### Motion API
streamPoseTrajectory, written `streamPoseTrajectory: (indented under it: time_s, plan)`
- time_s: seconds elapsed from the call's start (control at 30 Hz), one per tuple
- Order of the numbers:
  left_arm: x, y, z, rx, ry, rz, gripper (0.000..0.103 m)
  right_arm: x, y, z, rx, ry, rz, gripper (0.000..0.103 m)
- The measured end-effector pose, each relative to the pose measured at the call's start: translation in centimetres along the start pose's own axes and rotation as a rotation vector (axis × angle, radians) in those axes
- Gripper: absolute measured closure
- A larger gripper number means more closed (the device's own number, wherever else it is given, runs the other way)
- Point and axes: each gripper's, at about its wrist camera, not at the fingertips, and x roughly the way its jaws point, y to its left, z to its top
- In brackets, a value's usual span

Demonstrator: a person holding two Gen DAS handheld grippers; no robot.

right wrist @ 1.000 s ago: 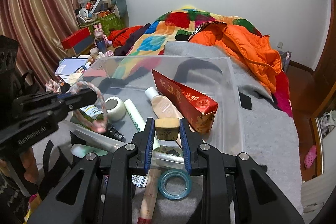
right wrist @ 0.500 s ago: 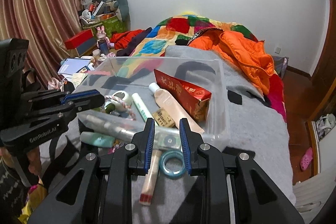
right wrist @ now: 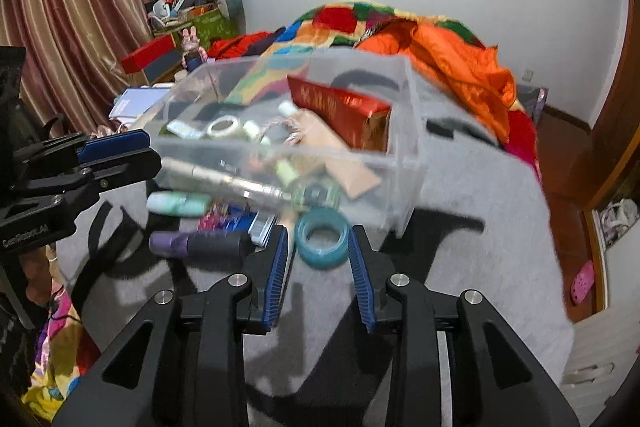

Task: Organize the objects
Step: 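Grasp the purple bottle with left while right grasps the beige tube with red band, then lift the purple bottle toward the clear box with left while right lifts the beige tube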

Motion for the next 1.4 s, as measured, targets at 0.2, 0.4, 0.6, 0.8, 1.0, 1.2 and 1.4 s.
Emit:
streamPoseTrajectory:
  time_s: [0.2,0.4,0.6,0.8,1.0,1.2,1.4]
  plan:
    - [2.3,-1.1,-2.0,-0.003,0.106,-0.076,0.062,1.9,1.2,-1.5,-0.003,0.063,0.054,0.074]
    - [4.5,-2.4,-3.7,0.013,0.172,-0.106,0.061,3.1,1.7,-2.3,-0.003,0.072,0.039,0.078]
    - [3.9,-2.4,-4.5,0.007,0.169,-0.125,0.074,2.1,1.0,-3.2,0.004,0.056,0.046,0.089]
    - [3.3,-2.7,-5.2,0.016,0.175,-0.126,0.075,0.4,1.1,-4.9,-0.024,0.052,0.048,0.089]
    - [4.4,-2.8,-4.2,0.013,0.190,-0.122,0.075,0.8,1.1,-4.2,-0.038,0.075,0.024,0.087]
    - [5.4,-3.5,-3.7,0.030,0.181,-0.110,0.075,1.9,1.1,-3.5,-0.014,0.058,0.002,0.081]
    - [4.7,-3.3,-4.0,0.007,0.169,-0.121,0.078,1.1,0.6,-3.5,0.020,0.034,0.002,0.089]
